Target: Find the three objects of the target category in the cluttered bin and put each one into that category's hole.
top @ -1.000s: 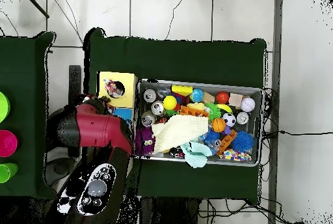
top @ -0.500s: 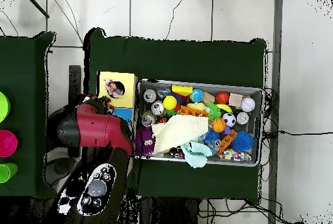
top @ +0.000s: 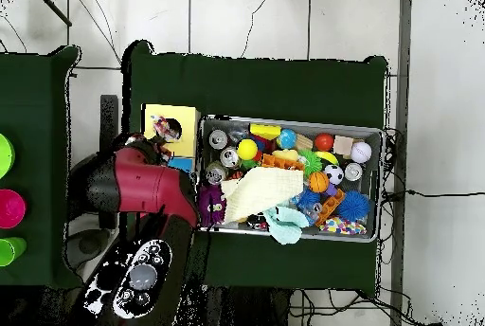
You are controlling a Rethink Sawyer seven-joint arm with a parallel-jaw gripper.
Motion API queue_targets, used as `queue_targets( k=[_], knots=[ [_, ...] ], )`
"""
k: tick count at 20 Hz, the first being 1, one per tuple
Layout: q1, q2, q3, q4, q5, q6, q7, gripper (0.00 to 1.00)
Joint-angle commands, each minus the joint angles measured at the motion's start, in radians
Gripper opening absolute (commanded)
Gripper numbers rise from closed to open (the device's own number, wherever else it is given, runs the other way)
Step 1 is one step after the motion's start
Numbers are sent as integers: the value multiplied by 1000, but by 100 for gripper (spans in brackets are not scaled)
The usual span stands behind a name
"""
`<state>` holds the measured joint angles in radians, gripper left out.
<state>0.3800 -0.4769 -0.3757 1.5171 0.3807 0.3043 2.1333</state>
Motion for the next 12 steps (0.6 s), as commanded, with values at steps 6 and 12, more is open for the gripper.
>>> queue_targets(
  k=[6, 12],
  knots=[
    [-72, 111, 25, -156, 14, 203, 159, 0],
    [-71, 171, 34, -225, 31, 207, 194, 0]
  ],
)
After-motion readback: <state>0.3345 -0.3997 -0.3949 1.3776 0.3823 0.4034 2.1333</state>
